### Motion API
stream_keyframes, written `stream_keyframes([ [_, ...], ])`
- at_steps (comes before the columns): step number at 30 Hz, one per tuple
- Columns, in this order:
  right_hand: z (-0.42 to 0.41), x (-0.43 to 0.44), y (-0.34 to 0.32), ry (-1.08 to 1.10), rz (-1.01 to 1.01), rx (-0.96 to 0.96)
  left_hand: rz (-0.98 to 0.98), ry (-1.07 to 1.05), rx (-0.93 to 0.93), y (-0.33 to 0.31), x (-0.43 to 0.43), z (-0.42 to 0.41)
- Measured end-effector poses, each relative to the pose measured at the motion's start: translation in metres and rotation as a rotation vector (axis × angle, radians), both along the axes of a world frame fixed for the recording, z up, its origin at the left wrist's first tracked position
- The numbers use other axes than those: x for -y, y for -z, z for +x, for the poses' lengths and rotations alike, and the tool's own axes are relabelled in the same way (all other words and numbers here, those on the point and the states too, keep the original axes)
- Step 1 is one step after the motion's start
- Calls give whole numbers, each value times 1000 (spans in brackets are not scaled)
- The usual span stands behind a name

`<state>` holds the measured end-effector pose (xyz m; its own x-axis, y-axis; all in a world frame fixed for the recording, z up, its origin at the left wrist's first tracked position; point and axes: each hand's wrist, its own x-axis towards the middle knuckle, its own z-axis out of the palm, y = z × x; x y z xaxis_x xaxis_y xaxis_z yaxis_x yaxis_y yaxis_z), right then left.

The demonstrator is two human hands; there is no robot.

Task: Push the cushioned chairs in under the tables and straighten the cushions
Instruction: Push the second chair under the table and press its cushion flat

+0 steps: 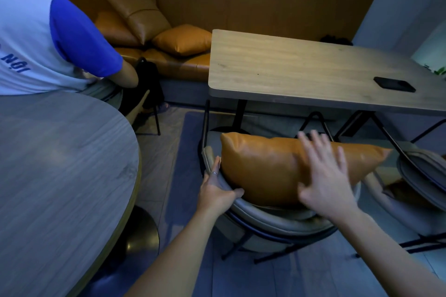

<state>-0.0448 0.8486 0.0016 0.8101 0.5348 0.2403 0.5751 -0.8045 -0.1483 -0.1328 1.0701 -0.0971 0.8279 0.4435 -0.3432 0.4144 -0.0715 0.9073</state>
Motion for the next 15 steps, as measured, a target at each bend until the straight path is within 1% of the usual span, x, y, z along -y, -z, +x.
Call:
stream_keyframes([
  [2,-1,-25,0,-111,-111,-77,-19,19,7,0,-3,-1],
  [5,-2,-50,10,-132,-146,-115,-22,15,16,1,-5,-3],
  [10,-7,-60,25,-86,-136,-22,-13,-23,45,9,-5,-9],
  [15,-7,-60,26,-61,-113,7,-8,-24,44,8,-3,-6],
])
